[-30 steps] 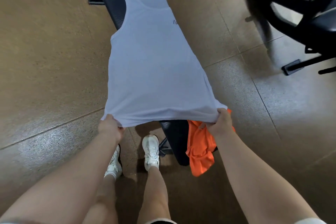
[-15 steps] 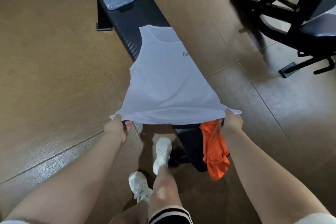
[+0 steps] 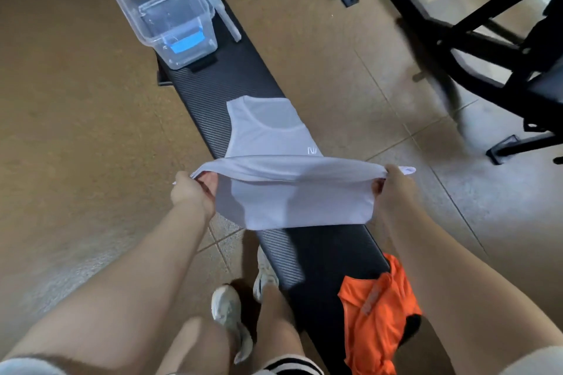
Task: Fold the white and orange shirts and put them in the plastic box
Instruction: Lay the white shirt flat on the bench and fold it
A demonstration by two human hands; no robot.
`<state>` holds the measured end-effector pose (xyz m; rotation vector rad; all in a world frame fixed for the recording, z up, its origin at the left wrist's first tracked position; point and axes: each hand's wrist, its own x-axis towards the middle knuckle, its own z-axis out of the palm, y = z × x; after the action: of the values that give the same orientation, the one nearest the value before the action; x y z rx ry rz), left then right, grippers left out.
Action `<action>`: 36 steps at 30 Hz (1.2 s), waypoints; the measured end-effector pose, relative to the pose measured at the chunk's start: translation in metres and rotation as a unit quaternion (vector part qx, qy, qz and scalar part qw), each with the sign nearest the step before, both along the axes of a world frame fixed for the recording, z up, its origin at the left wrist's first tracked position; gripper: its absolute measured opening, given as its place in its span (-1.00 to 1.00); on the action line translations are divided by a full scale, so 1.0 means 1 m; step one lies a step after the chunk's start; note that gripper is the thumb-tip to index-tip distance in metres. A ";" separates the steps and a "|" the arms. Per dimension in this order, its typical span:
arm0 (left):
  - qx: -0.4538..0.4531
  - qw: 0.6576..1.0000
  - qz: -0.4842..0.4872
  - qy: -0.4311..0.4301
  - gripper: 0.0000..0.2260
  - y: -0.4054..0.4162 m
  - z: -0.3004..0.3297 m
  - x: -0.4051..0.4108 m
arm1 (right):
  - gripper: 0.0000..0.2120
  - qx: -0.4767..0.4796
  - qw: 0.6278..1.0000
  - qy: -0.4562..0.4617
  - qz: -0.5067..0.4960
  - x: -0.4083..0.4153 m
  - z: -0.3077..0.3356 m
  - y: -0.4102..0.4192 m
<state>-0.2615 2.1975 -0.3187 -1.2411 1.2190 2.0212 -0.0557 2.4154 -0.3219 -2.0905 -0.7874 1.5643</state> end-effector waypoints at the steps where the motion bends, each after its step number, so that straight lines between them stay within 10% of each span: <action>1: 0.003 1.000 0.006 0.002 -0.75 0.010 0.001 -0.009 | -0.69 0.009 1.000 0.016 -0.002 -0.008 -0.004 0.009; 4: -0.001 1.000 0.016 0.004 -0.73 0.039 0.002 -0.033 | -0.95 -0.006 0.996 0.072 -0.054 -0.038 -0.015 0.031; 21: -0.193 0.972 -0.124 -0.054 -0.76 0.127 -0.160 -0.161 | -0.87 -0.084 0.988 0.060 -0.117 -0.170 -0.174 0.105; 29: -0.031 0.991 -0.128 -0.018 -0.78 0.130 -0.161 -0.167 | -0.58 -0.090 0.978 0.181 -0.049 -0.198 -0.193 0.098; 33: -0.075 0.979 -0.189 0.022 -0.84 0.134 -0.165 -0.168 | -0.69 -0.088 0.979 -0.044 0.177 -0.215 -0.204 0.090; 36: -0.175 0.906 -0.347 0.166 -0.74 0.135 -0.165 -0.164 | -0.60 0.091 0.868 -0.105 0.476 -0.217 -0.205 0.079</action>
<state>-0.4255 2.3326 -0.4841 -0.4607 1.9160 1.5364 -0.2727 2.4942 -0.5270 -1.8067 -2.1913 1.5614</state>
